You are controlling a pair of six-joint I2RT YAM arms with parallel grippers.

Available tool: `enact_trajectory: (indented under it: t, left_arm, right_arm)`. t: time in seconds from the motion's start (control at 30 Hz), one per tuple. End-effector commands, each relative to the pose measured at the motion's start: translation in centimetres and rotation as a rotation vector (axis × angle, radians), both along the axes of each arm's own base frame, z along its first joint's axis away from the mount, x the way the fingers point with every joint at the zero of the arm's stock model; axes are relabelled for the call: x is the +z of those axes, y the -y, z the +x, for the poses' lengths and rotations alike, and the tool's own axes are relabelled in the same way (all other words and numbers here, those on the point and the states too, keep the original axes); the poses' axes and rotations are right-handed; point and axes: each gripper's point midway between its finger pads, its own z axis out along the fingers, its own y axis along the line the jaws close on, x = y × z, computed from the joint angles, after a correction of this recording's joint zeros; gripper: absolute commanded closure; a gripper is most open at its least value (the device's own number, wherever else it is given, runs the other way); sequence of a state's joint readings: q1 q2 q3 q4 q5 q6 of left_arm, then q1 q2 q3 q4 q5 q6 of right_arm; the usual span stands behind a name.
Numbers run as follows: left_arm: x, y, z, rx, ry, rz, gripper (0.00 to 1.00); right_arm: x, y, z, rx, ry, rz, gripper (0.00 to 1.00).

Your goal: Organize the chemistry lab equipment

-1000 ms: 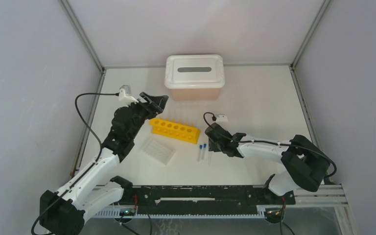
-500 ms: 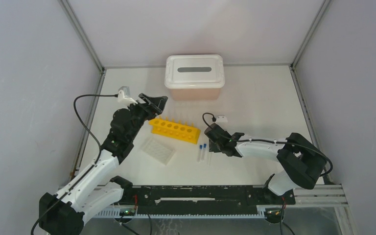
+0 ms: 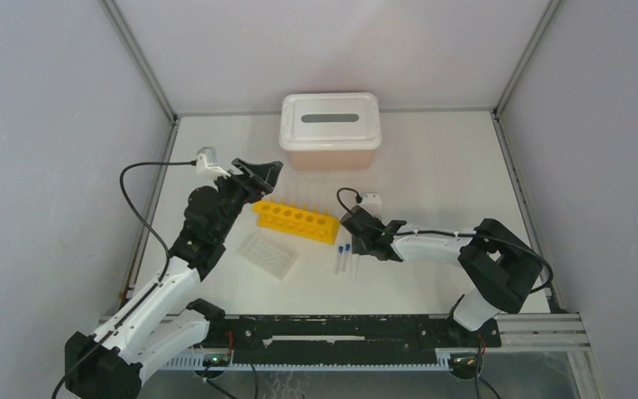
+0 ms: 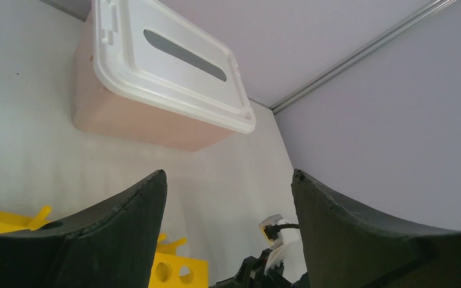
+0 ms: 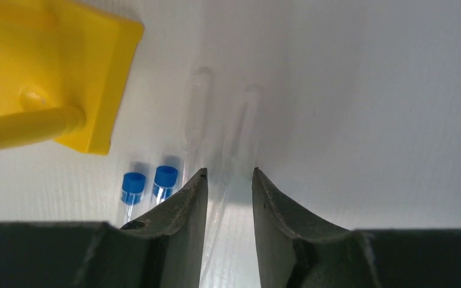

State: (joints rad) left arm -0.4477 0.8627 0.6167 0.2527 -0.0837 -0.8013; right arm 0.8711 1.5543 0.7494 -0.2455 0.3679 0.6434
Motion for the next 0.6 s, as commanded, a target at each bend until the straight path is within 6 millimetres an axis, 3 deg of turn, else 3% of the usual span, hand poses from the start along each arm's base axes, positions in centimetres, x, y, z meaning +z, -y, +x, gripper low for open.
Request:
enact_trajectory:
  t: [0.0, 0.27, 0.57]
  left_arm:
    - [0.7, -0.4, -0.4, 0.017, 0.047, -0.026, 0.2]
    - [-0.3, -0.6, -0.3, 0.042, 0.029, -0.037, 0.21]
    - [0.1, -0.4, -0.4, 0.025, 0.002, -0.008, 0.2]
  right_arm:
    - [-0.9, 0.3, -0.8, -0.018, -0.042, -0.084, 0.61]
    - [-1.8, 1.3, -1.6, -0.037, -0.085, -0.144, 0.86]
    - [1.3, 1.2, -1.2, -0.029, 0.019, -0.123, 1.0]
